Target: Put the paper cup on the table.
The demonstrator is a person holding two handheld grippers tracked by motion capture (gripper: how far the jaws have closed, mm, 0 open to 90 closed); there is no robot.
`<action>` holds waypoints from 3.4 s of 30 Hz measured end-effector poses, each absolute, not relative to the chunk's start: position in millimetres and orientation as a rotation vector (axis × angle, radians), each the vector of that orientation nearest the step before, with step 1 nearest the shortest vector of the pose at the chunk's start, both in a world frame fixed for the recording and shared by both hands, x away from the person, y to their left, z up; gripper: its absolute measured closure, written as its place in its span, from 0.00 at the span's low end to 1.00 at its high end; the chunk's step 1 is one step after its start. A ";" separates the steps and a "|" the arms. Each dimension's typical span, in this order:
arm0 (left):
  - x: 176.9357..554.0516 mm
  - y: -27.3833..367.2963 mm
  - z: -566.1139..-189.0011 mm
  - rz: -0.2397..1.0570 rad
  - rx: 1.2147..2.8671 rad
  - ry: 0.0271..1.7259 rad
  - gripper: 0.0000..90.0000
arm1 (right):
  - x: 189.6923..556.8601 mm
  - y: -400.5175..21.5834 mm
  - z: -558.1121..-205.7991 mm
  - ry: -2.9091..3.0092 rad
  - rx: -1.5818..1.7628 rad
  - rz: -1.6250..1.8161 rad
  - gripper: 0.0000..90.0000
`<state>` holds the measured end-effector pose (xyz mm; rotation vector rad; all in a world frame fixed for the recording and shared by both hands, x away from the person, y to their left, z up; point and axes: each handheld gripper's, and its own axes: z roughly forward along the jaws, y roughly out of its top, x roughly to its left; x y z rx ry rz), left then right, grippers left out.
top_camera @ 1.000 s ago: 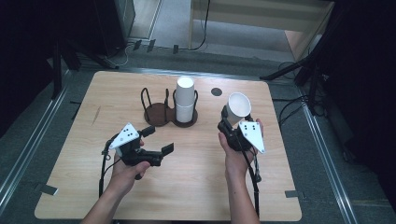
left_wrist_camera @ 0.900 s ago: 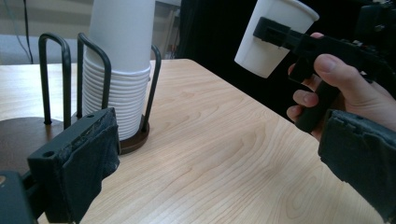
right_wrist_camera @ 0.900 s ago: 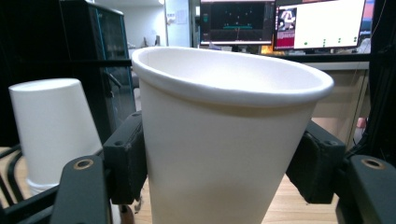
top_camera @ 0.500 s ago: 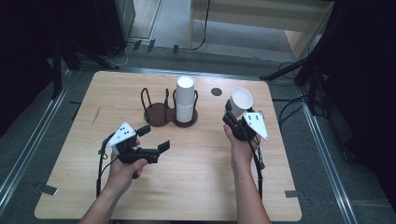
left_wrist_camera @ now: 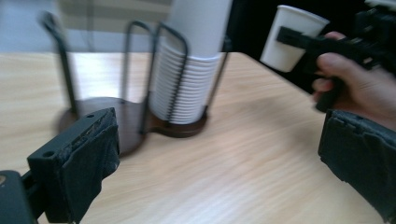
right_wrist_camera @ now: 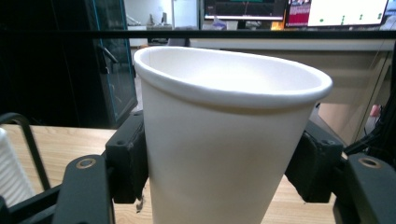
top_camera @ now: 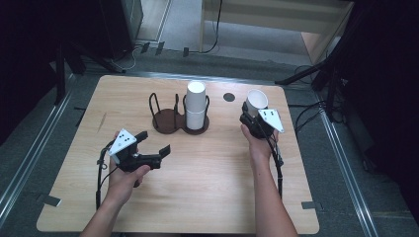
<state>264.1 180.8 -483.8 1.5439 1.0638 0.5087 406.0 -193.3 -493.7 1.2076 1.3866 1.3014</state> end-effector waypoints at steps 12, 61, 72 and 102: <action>260.0 220.7 -496.4 0.553 1.492 1.165 0.00 | 428.9 -196.1 -514.4 1.479 1.241 1.256 0.35; 218.1 292.4 -533.0 0.574 1.490 1.336 0.00 | 435.4 -214.1 -530.7 1.682 1.422 1.099 0.00; 220.8 298.0 -537.5 0.558 1.491 1.359 0.00 | 406.3 -221.7 -526.8 1.675 1.361 1.143 0.00; 221.4 298.5 -548.2 0.565 1.504 1.344 0.00 | 322.2 -249.8 -508.0 1.675 1.216 1.201 0.00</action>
